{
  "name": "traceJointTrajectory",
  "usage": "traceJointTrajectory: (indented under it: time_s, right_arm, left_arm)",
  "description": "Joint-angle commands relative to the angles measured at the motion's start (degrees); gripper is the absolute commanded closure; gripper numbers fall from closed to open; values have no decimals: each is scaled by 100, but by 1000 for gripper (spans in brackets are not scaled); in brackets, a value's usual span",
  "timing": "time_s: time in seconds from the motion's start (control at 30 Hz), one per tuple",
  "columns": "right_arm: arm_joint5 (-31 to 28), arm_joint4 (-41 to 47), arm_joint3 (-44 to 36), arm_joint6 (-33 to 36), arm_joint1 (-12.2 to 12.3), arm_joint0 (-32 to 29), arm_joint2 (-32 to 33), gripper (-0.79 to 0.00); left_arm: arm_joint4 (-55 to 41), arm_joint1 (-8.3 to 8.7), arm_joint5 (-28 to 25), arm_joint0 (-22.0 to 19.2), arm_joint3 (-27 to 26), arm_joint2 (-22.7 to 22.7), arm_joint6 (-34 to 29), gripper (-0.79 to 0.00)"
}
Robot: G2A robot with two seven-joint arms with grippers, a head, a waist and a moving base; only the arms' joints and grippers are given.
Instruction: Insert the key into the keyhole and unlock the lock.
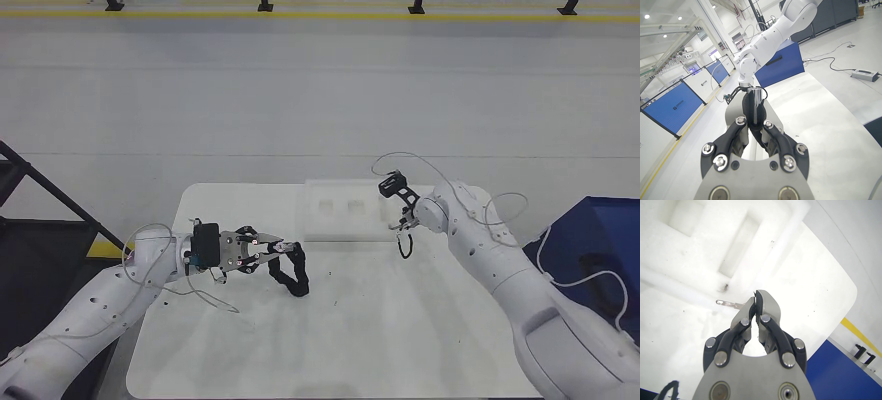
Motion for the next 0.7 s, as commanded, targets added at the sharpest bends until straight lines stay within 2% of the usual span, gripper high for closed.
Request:
traceJointTrajectory:
  time_s: [0.0,0.07,0.1,0.13,0.3,0.57,0.6,0.67]
  right_arm:
    - [-5,6,63,-19,-29,15,5,-65]
    - [-27,32,126,-44,-50,33,31,-252]
    - [-44,55,143,-59,-59,31,47,-379]
    - [-60,86,168,-84,-63,29,72,-394]
    - [-302,314,197,-467,-12,4,328,-379]
    - [-1118,807,93,-898,329,-323,1049,-376]
    - [-1209,815,20,-934,362,-374,1102,-197]
    - [-1207,899,-95,-905,414,-459,1222,-329]
  left_arm:
    - [0,0,0,0,0,0,0,0]
    - [0,0,0,0,0,0,0,0]
    - [0,0,0,0,0,0,0,0]
    - [0,0,0,0,0,0,0,0]
    - [0,0,0,0,0,0,0,0]
    - [0,0,0,0,0,0,0,0]
    - [0,0,0,0,0,0,0,0]
    - [0,0,0,0,0,0,0,0]
